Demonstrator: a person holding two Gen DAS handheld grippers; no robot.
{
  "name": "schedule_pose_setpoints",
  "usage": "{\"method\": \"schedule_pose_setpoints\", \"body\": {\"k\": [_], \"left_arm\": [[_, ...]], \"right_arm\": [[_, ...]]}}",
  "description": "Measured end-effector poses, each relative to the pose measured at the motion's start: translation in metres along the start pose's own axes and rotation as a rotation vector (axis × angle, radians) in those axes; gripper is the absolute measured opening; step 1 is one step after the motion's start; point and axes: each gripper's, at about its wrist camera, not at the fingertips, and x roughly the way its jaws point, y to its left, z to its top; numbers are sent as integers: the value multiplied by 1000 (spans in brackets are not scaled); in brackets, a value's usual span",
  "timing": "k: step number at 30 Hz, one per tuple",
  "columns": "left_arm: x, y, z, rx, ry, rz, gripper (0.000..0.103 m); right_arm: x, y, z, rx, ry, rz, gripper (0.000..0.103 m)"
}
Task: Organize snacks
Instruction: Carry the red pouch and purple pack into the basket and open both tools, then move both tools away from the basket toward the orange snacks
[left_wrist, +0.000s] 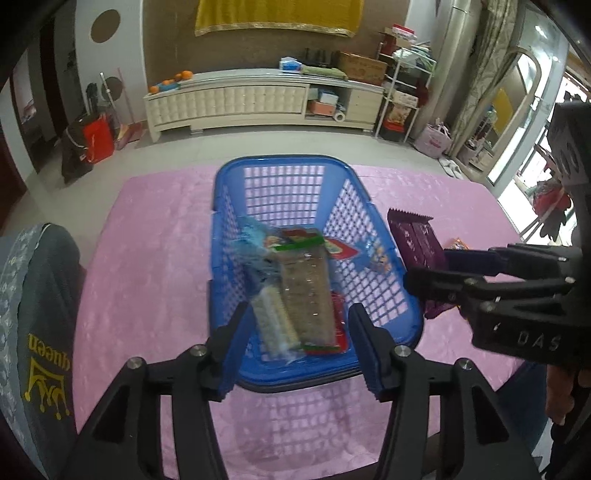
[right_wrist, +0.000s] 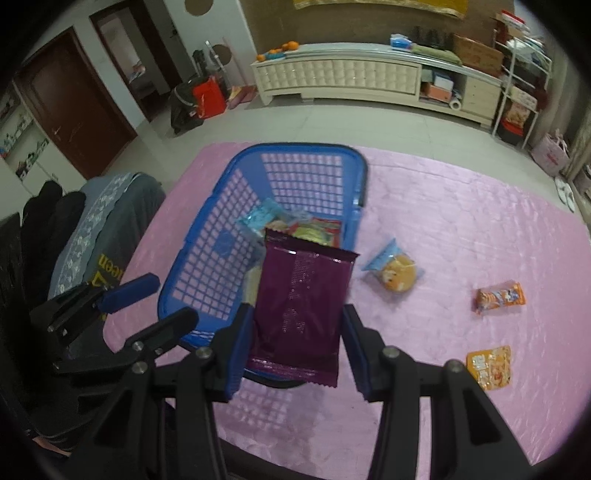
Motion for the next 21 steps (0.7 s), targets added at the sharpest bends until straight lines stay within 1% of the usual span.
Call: {"method": "schedule_pose_setpoints", "body": {"k": [5,9,12,14,15,18,21], "left_arm": [[-4,13,-4,-12,-4,1,52],[-6,21,-5,-19,-7,-2,56],[-5,25,-5,-24,-3,-7,56],[-4,27,-6,-27,-4,-10,56],[-4,27,-6,-30,-3,-12,56],[-4,28,-7,-37,-3,-21,56],[-3,26,-7,-31,3,-21,58]], "right_arm": [[12,13,2,-11,22,-19,52],[19,17,4,-9,34,-44,53],[22,21,4,-16,35,-82,53],[25,23,5,-16,45,-126,54],[27,22,5,-12,52,-136,56],[29,21,4,-10,76,-124,69],[22,20,2,-16,54,-137,75]]}}
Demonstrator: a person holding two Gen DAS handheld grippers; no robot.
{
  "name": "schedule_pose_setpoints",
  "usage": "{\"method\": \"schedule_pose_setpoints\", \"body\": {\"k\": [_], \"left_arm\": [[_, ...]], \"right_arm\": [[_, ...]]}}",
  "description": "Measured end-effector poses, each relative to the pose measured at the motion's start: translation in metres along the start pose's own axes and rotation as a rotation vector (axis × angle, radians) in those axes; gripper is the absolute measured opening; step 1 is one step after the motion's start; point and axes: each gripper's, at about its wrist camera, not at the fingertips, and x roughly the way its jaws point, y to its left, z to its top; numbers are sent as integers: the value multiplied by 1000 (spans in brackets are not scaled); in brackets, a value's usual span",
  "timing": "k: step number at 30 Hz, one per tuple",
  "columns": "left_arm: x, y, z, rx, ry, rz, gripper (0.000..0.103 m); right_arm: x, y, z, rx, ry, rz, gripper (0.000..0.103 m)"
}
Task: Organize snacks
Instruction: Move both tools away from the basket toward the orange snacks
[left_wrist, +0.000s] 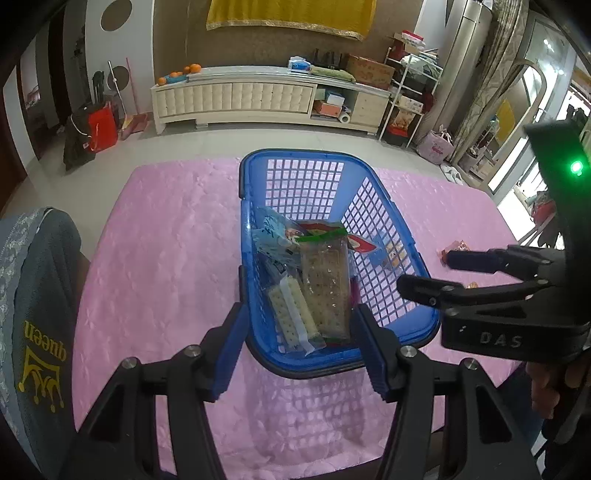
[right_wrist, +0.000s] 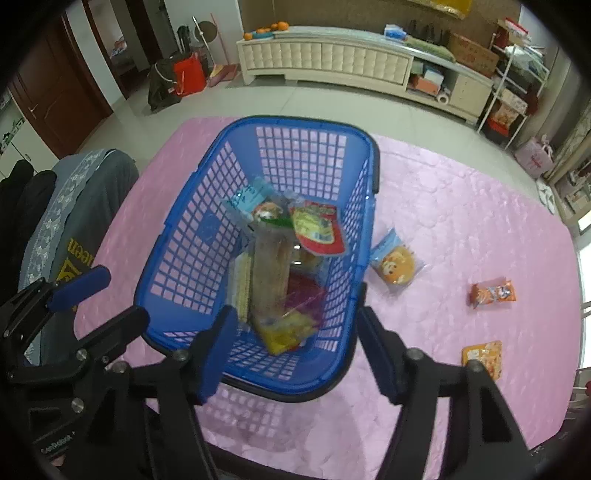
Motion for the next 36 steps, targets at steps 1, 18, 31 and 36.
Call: {"method": "schedule_pose_setpoints", "body": {"k": [1,18,31,36], "left_arm": [[0,-2,0,6,1,3,58],[-5,-74,10,124,-14,-16,69],[31,-167,19,258,27,-86,69],[53,-206,13,333,62,-94,69]], "right_arm": [[-3,-1,0,0,-7,3,76],[-47,-78,-32,89,-47,7,77],[-54,-182,-74,188,-34,-44,77],[-44,-217,-90,226,-10,-58,77]]}}
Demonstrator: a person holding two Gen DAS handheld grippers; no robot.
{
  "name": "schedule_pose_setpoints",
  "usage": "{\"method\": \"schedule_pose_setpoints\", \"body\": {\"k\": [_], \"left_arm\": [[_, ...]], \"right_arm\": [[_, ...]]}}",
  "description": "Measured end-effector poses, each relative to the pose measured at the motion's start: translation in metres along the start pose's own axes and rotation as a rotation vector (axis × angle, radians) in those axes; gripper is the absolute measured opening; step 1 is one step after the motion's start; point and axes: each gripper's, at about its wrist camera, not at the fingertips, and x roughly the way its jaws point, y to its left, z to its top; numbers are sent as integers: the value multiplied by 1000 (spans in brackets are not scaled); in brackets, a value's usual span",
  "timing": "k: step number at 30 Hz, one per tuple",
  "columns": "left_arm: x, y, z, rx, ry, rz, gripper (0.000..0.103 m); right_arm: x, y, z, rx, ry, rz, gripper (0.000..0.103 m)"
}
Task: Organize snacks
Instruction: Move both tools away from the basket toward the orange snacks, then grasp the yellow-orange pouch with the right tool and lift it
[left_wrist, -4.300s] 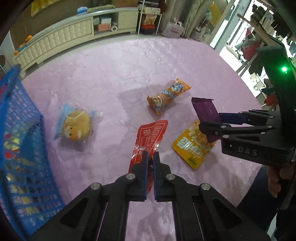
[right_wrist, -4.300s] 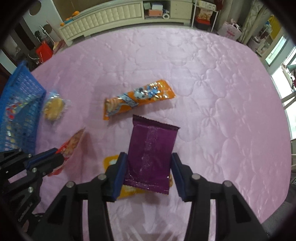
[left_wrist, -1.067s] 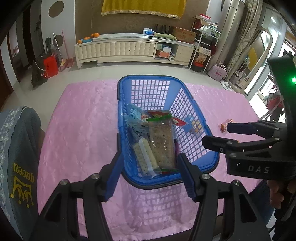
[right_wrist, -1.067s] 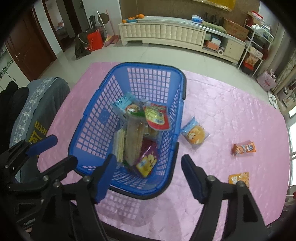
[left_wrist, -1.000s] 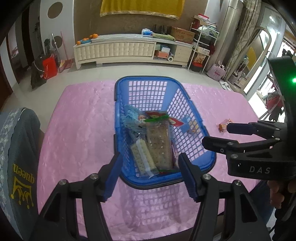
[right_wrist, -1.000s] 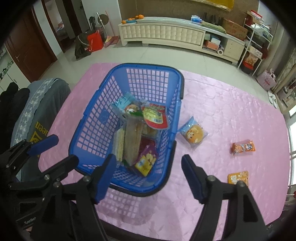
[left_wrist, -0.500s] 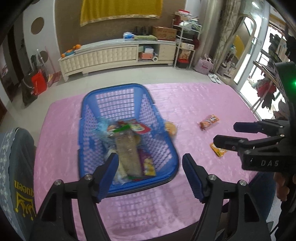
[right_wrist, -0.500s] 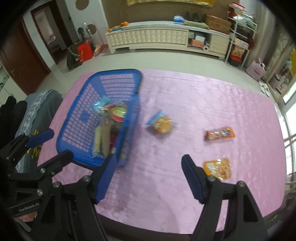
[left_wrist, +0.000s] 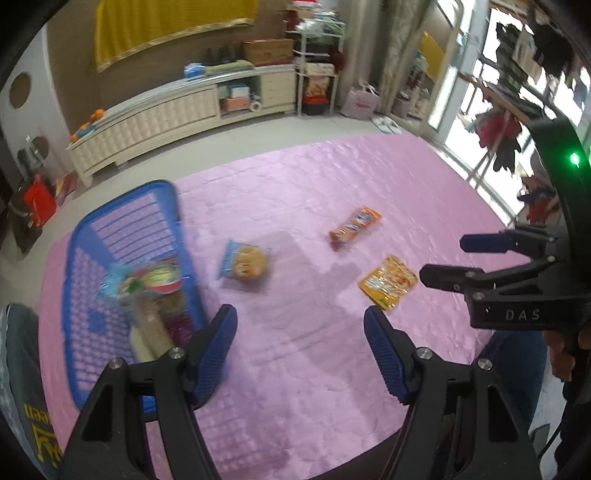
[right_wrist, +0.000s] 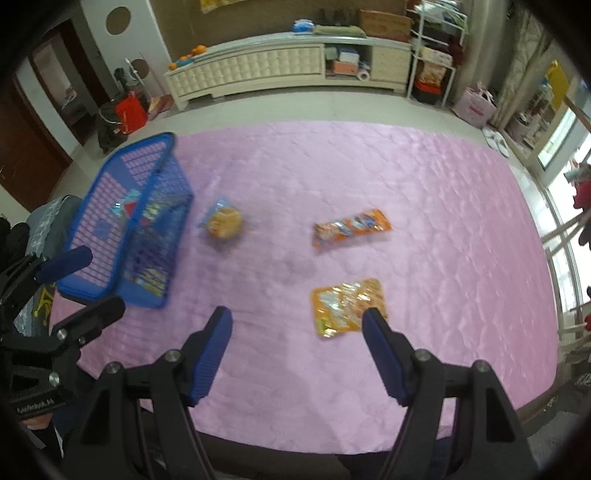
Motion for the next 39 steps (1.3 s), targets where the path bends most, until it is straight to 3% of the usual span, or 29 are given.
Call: {"method": "schedule_pose_setpoints", "body": {"k": [8,13,20,24,28,33,39], "left_arm": [[52,-34,-1,44,85,-23,69],[85,-40,-7,36,150,-27,69],[130,-29,-10,-59,234,-34,69],[147,-23,-13,-85,269,-41,69],[156,-19,-13,-87,291,-46,69],[163,-15,-12,-113,301,-59,69],[162,-16,-20,-73,300,-32,75]], "right_arm": [[44,-40,-13,27,79,17,77],[82,-59,-18,18,143,37,85],[126,-75,-13,9,201,24,86],[147,-78,-7,-1,236,42,86],[153,-76,2,-2,229,65,93],[163,-55,5,-68,272,-3,100],[169,-38,-1,-123,282,-61,103]]}}
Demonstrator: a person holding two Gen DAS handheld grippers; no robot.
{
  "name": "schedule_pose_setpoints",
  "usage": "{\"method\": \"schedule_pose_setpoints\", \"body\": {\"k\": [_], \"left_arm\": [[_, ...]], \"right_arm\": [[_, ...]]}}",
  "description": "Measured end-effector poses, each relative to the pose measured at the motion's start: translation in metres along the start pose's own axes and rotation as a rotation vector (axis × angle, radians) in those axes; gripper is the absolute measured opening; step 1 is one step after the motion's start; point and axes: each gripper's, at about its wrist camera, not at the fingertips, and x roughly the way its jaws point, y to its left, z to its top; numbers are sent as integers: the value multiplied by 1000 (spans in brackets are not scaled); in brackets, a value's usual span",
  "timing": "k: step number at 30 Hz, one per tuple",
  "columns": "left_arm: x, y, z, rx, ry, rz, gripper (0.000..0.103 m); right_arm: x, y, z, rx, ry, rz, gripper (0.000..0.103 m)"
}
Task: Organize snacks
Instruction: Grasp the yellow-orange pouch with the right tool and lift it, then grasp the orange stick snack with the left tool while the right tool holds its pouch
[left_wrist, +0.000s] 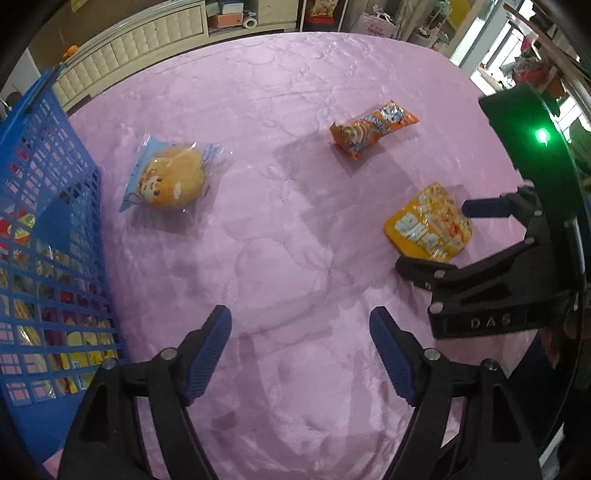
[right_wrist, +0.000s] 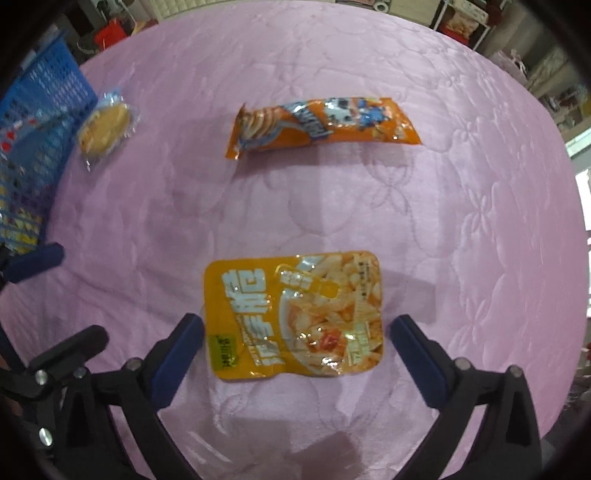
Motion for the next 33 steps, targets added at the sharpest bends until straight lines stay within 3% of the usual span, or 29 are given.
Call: {"method": "schedule_pose_setpoints", "body": {"k": [15,21,23,24,25,33], "left_arm": [[-31,1,-18,13,-41,-52,75],[-29,5,-18,-5,-36,-73,75],[-27,4,-18,-2,-30,-71,75],[-26,3,-18,2,-30,-67,75],[-27,2,-19,8,-31,-66,75],[-30,-9,-7,76,-41,1,75]], "right_arm": [[-9,16,-3,-79,-36,4,94],[-20,20,-20,-73,-105,5,90],[-27,24,-28,-88,-119,16,75],[-31,29,-32,-101,-127,16,55],[-34,35,-35,-121,-129,9,49],[-44,21,-47,-64,-185,92,47]]}}
